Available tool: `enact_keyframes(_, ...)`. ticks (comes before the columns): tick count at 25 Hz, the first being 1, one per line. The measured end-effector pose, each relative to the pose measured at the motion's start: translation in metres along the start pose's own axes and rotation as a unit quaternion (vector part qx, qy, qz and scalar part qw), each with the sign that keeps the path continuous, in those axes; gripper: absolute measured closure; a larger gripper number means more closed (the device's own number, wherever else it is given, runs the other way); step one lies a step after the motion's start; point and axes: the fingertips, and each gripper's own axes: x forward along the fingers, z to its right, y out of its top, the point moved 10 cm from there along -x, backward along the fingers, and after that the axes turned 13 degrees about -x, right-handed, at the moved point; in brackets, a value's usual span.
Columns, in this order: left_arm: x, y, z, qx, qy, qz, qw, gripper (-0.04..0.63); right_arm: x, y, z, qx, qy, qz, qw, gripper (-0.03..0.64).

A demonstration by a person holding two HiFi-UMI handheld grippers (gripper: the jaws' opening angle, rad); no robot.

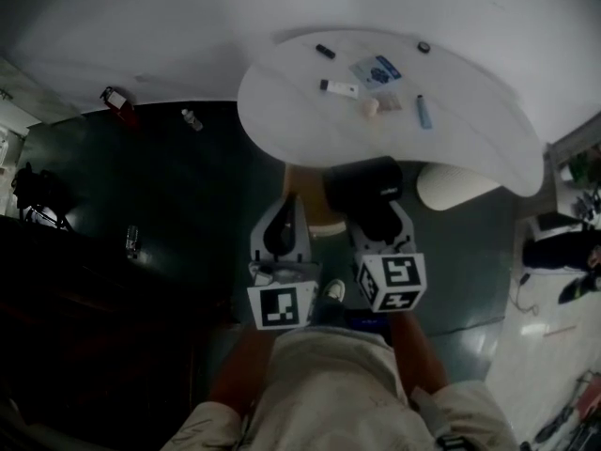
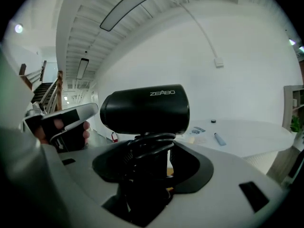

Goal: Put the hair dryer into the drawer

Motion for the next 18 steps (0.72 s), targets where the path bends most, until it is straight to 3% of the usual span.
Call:
enact_keyframes(9,-0.008,-0.003,-0.013,-0.002,0.016,-0.003,0.9999,0.594,0.025,-0.028,-0.014,0.032,0.041,-0.106,0.993,0.365)
enact_keyframes(18,-0.006,-0.006,-0.022,0.0,0.023,-0.006,0.9997,0.595,0.049,-0.058,-0.023,0.073,0.08,-0.219,0.97,0.364)
